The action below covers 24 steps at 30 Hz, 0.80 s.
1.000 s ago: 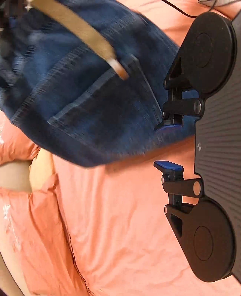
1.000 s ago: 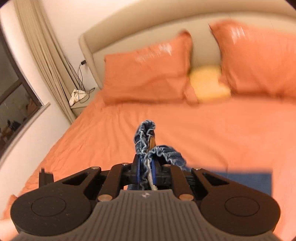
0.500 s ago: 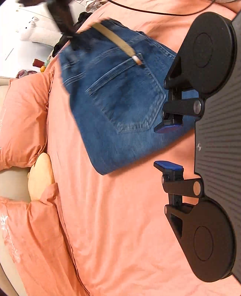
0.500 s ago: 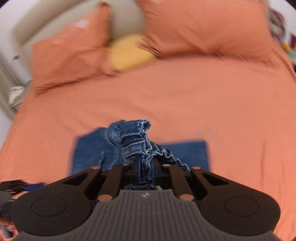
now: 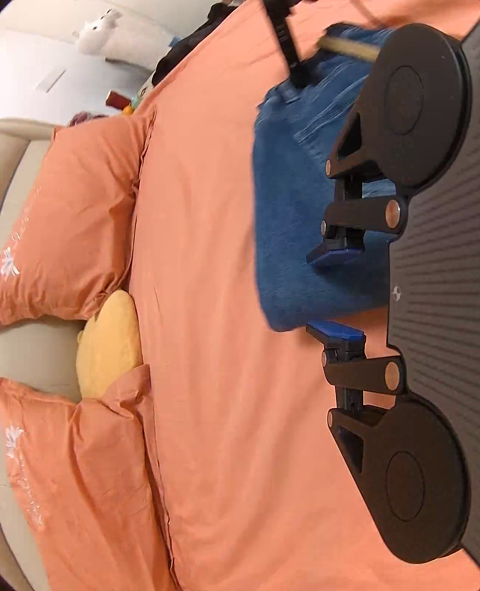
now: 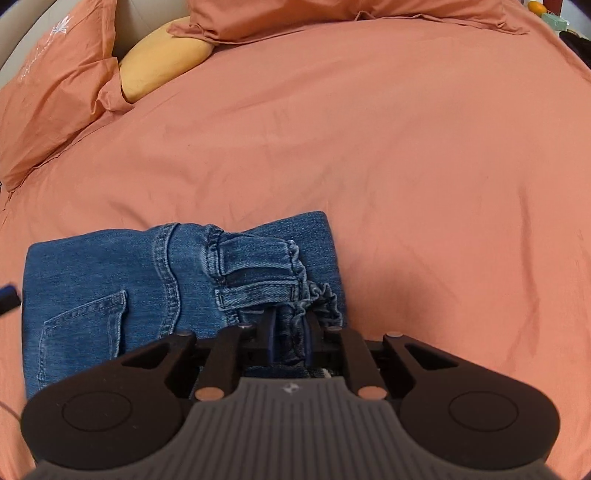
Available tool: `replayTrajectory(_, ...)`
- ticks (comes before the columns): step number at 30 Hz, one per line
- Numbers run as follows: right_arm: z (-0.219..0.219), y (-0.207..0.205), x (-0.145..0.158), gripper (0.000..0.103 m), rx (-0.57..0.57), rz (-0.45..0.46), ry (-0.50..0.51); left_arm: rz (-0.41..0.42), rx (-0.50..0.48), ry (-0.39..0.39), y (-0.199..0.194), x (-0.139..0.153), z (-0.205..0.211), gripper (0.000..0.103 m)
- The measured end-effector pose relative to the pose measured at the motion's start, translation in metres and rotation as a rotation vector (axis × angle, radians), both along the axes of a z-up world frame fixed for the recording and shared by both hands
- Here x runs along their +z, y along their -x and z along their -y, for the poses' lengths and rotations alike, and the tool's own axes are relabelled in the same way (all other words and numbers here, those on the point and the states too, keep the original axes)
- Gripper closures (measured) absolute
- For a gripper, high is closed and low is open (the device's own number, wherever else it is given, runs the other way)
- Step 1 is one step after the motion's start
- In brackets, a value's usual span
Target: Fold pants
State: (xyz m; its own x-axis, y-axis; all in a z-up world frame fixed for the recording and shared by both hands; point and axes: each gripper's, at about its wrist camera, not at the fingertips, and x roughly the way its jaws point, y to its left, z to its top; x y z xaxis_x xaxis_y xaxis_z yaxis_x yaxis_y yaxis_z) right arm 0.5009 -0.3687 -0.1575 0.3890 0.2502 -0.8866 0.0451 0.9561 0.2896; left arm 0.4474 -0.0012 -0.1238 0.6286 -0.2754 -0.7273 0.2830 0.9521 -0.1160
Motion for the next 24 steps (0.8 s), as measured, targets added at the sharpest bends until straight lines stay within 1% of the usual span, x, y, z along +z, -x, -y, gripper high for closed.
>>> replayTrajectory(3, 0.004, 0.000, -0.005, 0.092, 0.002, 0.003, -0.015, -0.065, 0.023, -0.042, -0.023, -0.020, 0.007, 0.063)
replayTrajectory(5, 0.004, 0.001, -0.006, 0.092, 0.007, 0.008, -0.015, -0.119, 0.032, -0.096, -0.036, -0.038, 0.012, 0.062)
replayTrajectory(6, 0.003, 0.001, -0.007, 0.092, 0.008, 0.011, -0.014, -0.134, 0.033, -0.119, -0.040, -0.046, 0.015, 0.059)
replayTrajectory(7, 0.002, 0.001, -0.008, 0.091, 0.008, 0.013, -0.009, -0.143, 0.036, -0.124, -0.042, -0.051, 0.016, 0.058)
replayTrajectory(9, -0.001, 0.002, -0.008, 0.091, 0.013, 0.018, 0.011, -0.174, 0.073, -0.092, -0.046, -0.054, 0.012, 0.057)
replayTrajectory(10, -0.002, 0.002, -0.008, 0.091, 0.012, 0.019, 0.020, -0.183, 0.083, -0.086, -0.046, -0.052, 0.011, 0.057)
replayTrajectory(12, -0.004, 0.007, -0.005, 0.090, 0.010, 0.021, 0.040, -0.167, 0.074, -0.116, -0.039, -0.044, 0.013, 0.057)
replayTrajectory(15, -0.009, 0.014, 0.003, 0.080, 0.009, 0.043, 0.082, -0.117, 0.062, -0.171, -0.021, -0.024, 0.016, 0.059)
replayTrajectory(16, -0.009, 0.018, 0.008, 0.073, 0.007, 0.060, 0.086, -0.105, 0.053, -0.177, -0.013, -0.017, 0.017, 0.059)
replayTrajectory(17, -0.008, 0.025, 0.013, 0.072, 0.008, 0.080, 0.082, -0.093, 0.041, -0.175, -0.003, -0.010, 0.016, 0.059)
replayTrajectory(18, -0.007, 0.032, 0.019, 0.072, 0.011, 0.101, 0.081, -0.084, 0.028, -0.172, 0.004, -0.004, 0.016, 0.059)
replayTrajectory(20, -0.007, 0.050, 0.031, 0.072, 0.029, 0.139, 0.113, -0.062, 0.001, -0.171, 0.024, 0.006, 0.018, 0.061)
replayTrajectory(22, -0.009, 0.072, 0.043, 0.073, 0.070, 0.193, 0.142, -0.039, -0.026, -0.163, 0.047, 0.015, 0.020, 0.061)
replayTrajectory(24, -0.014, 0.096, 0.051, 0.073, 0.110, 0.246, 0.165, -0.035, -0.057, -0.154, 0.071, 0.018, 0.023, 0.063)
